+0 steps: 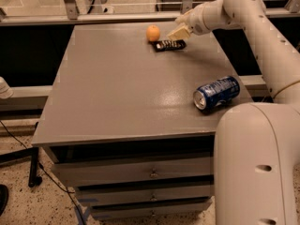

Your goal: Move rxbar chocolate near orange

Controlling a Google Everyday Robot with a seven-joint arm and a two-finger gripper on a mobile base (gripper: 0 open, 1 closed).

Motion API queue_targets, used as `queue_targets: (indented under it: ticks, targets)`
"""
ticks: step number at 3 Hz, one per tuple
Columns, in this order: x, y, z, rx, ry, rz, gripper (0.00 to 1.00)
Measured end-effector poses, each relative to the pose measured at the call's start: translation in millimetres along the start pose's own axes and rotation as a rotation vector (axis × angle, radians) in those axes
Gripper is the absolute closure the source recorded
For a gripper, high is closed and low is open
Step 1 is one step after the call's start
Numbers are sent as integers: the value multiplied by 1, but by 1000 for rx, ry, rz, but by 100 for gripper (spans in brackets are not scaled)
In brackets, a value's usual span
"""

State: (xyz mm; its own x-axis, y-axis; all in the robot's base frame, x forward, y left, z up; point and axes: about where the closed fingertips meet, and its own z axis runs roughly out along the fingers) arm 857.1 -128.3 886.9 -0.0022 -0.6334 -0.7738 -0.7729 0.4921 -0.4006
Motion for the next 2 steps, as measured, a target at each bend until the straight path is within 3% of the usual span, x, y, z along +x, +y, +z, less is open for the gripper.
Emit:
queue_targets:
  ticks: [1,2]
  targets:
    - [-8,7,-7,-18,-54,21,0]
    - [-16,11,-28,-31,-115,44,0]
